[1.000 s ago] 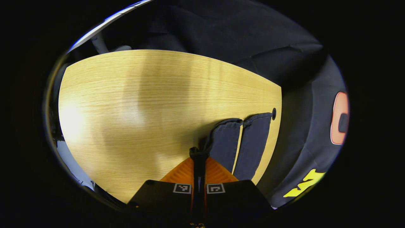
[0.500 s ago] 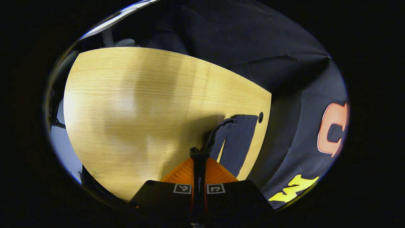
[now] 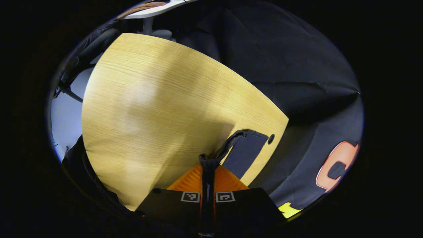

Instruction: Grasp the waist and the cuffs of the jeans and fold them to make the two legs overlap; first hold the waist and fold one-third of the jeans toward the cuffs, then hold the cuffs and fold the remaining one-third in the same direction to finish folding.

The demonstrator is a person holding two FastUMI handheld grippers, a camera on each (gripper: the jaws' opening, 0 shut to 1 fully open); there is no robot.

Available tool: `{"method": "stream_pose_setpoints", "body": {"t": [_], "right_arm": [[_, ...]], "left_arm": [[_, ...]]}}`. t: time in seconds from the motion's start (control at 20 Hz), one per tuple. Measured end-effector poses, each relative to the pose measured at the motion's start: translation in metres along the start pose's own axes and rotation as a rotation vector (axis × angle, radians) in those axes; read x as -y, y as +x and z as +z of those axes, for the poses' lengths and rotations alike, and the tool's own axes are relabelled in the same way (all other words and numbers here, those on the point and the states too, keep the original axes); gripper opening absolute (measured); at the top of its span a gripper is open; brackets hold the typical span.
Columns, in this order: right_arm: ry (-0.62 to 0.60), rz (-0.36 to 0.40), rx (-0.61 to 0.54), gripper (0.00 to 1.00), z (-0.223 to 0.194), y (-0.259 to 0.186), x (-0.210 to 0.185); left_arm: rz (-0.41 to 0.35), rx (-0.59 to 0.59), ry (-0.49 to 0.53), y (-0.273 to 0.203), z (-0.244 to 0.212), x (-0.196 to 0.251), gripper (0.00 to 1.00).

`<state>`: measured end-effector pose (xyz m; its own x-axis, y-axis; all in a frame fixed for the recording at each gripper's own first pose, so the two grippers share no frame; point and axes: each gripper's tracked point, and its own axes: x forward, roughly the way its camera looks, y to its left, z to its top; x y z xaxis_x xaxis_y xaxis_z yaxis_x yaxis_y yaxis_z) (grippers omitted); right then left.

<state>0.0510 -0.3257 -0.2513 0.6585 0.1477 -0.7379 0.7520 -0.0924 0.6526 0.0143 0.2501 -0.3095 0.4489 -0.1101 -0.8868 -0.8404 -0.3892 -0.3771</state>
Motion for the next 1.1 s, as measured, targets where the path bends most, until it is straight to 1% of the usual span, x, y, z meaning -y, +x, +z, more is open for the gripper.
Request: {"method": "stream_pose_setpoints", "body": {"t": [0.15, 0.3, 0.45, 0.5, 0.55, 0.6, 0.65, 0.7, 0.85, 1.0, 1.1], "right_arm": [[0.067, 0.021, -0.006, 0.0, 0.003, 0.004, -0.024], [0.113, 0.029, -0.009, 0.0, 0.008, 0.013, -0.043], [0.138, 0.033, -0.015, 0.0, 0.007, 0.02, -0.063], [0.151, 0.03, -0.011, 0.0, 0.009, 0.026, -0.069], [0.17, 0.028, -0.007, 0.0, 0.011, 0.032, -0.074], [0.189, 0.027, -0.004, 0.0, 0.012, 0.036, -0.081], [0.207, 0.026, 0.0, 0.0, 0.014, 0.044, -0.087], [0.215, 0.023, 0.001, 0.0, 0.018, 0.052, -0.093], [0.247, 0.015, 0.005, 0.0, 0.024, 0.082, -0.109], [0.267, 0.006, 0.018, 0.0, 0.03, 0.107, -0.118], [0.263, -0.009, 0.027, 0.0, 0.035, 0.121, -0.118]], "left_arm": [[0.036, 0.016, -0.115, -0.002, 0.0, 0.015, 0.04], [0.05, 0.017, -0.112, 0.002, -0.005, 0.039, 0.05], [0.031, 0.036, -0.128, 0.003, -0.012, 0.067, 0.05], [0.035, 0.045, -0.133, 0.004, -0.014, 0.071, 0.05], [0.047, 0.05, -0.144, 0.006, -0.017, 0.075, 0.05], [0.067, 0.059, -0.165, 0.008, -0.02, 0.077, 0.0], [0.09, 0.064, -0.187, 0.011, -0.022, 0.079, 0.05], [0.107, 0.068, -0.209, 0.015, -0.023, 0.082, 0.05], [0.159, 0.087, -0.226, 0.03, -0.019, 0.096, 0.05], [0.169, 0.094, -0.228, 0.052, -0.015, 0.114, 0.05], [0.159, 0.082, -0.201, 0.071, -0.02, 0.132, 0.05]]}}
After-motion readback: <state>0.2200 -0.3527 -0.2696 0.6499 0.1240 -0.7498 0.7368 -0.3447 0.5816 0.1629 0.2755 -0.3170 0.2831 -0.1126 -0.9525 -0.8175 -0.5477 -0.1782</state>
